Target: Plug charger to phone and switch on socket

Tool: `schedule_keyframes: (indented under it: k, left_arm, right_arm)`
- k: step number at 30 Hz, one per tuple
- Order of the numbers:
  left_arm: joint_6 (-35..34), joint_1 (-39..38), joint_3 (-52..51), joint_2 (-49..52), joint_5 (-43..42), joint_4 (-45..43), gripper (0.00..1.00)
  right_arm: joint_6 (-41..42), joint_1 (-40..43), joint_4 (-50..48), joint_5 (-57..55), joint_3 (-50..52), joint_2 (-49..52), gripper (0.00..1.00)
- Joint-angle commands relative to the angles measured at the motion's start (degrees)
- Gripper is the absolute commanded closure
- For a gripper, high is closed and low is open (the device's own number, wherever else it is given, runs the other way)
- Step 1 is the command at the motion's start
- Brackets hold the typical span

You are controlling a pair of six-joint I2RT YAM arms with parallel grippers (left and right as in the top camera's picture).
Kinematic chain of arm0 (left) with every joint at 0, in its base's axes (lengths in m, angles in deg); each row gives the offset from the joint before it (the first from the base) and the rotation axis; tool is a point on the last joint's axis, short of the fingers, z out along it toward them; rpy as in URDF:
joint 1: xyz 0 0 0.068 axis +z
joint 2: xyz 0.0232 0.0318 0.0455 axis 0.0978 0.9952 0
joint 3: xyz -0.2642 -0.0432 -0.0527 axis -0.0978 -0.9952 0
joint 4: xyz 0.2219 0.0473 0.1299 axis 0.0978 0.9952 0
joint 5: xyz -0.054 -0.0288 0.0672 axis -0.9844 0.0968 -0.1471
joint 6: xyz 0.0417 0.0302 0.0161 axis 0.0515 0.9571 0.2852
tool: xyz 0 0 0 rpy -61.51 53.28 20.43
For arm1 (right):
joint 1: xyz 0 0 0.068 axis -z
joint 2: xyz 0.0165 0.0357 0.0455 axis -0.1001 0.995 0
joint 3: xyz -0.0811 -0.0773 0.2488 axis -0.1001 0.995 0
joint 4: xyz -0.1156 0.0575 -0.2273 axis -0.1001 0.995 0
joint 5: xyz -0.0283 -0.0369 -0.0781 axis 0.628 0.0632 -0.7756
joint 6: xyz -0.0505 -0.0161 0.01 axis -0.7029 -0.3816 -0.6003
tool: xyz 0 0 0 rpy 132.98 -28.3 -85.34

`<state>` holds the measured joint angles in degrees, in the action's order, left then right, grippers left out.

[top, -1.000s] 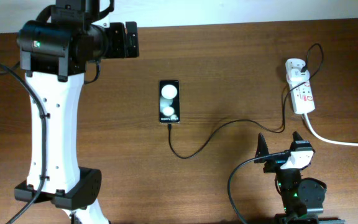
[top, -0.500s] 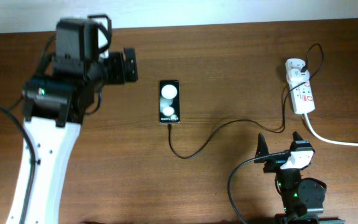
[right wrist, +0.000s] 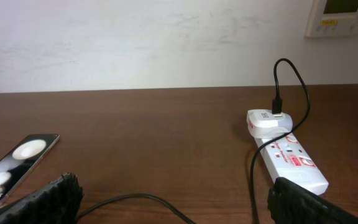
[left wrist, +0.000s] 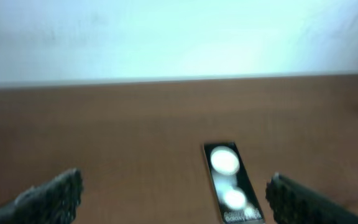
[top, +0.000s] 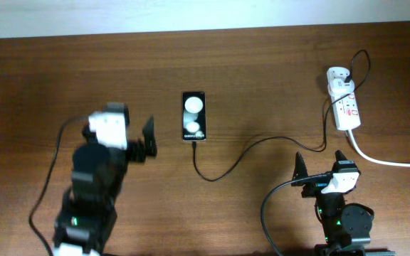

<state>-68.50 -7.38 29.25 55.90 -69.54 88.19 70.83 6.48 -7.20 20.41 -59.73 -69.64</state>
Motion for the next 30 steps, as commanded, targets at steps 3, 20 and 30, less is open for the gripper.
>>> schedule_keyframes:
  k: [3,20,30]
  left_arm:
    - [5.8,4.5,-21.2,-16.5,0.6,-15.0,0.01]
    - [6.3,17.8,-34.4,-44.1,-4.1,-2.2,0.01]
    - [6.3,17.8,-34.4,-44.1,-4.1,-2.2,0.01]
  right_arm:
    - [0.4,-0.3,0.1,0.1,0.4,-0.6,0.01]
    - [0.4,-0.3,0.1,0.1,0.4,-0.6,0.01]
    - [0.4,-0.3,0.1,0.1,0.4,-0.6,0.01]
